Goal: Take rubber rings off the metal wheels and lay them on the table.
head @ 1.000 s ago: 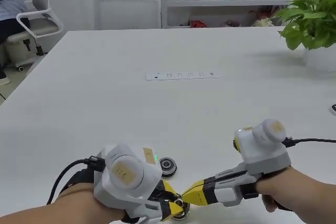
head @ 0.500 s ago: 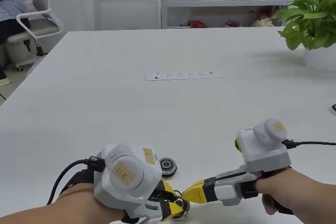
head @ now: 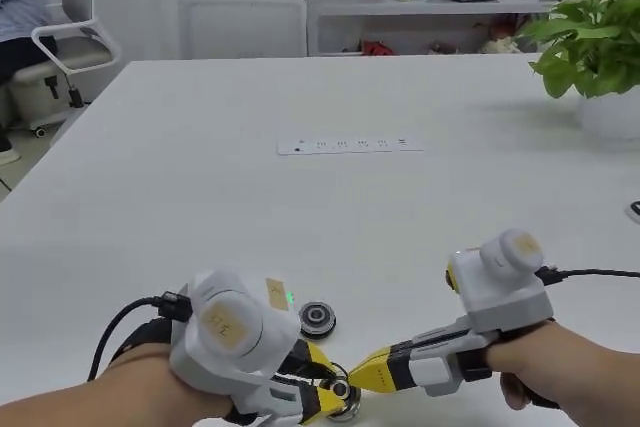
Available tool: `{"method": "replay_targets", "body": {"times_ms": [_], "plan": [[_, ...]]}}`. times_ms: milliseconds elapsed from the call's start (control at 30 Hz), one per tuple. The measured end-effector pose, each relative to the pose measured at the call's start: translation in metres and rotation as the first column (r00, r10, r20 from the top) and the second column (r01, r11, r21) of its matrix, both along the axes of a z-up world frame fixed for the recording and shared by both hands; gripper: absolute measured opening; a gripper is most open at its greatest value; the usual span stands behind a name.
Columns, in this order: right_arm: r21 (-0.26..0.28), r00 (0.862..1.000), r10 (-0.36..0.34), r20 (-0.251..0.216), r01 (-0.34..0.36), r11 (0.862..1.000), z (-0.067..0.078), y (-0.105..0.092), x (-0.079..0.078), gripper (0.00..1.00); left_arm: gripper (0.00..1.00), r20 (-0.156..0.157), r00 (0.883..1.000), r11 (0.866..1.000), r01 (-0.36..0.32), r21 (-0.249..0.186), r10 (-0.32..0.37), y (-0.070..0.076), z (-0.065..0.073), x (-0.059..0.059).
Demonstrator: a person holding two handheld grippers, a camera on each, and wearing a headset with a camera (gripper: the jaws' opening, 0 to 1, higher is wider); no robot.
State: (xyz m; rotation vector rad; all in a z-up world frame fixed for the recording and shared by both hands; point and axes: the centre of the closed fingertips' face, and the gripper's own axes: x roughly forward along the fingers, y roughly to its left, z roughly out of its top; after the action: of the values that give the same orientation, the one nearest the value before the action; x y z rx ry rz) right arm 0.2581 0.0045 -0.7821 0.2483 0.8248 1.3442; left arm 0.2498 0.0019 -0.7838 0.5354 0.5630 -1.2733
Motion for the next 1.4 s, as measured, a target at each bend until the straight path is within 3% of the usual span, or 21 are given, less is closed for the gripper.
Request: {"method": "replay_targets", "body": {"times_ms": [367, 467, 700, 833, 1400], "plan": [[0.013, 1.0, -0.015, 0.013, 0.015, 1.0, 0.007, -0.001, 0.004, 0.0, 0.26, -0.017, 1.0, 0.998, -0.015, -0.067, 0.014, 0.008, 0.021, -0.008], [0.02, 1.0, -0.02, 0.017, 0.02, 1.0, 0.01, -0.001, 0.006, 0.0, 0.33, -0.025, 1.0, 0.997, -0.019, -0.078, 0.017, 0.013, 0.025, -0.01], [0.024, 1.0, -0.018, 0.025, 0.018, 1.0, 0.015, 0.0, 0.006, 0.0, 0.37, -0.027, 0.998, 0.992, -0.053, -0.111, 0.051, 0.024, 0.035, -0.01], [0.03, 0.999, -0.013, 0.03, 0.012, 0.999, 0.019, 0.002, 0.005, 0.0, 0.4, -0.013, 0.998, 0.991, -0.059, -0.124, 0.058, 0.032, 0.041, -0.012], [0.033, 0.999, 0.007, 0.046, -0.009, 0.999, 0.03, 0.015, 0.008, 0.0, 0.55, -0.009, 0.989, 0.976, -0.146, -0.163, 0.146, 0.069, 0.05, -0.009]]}}
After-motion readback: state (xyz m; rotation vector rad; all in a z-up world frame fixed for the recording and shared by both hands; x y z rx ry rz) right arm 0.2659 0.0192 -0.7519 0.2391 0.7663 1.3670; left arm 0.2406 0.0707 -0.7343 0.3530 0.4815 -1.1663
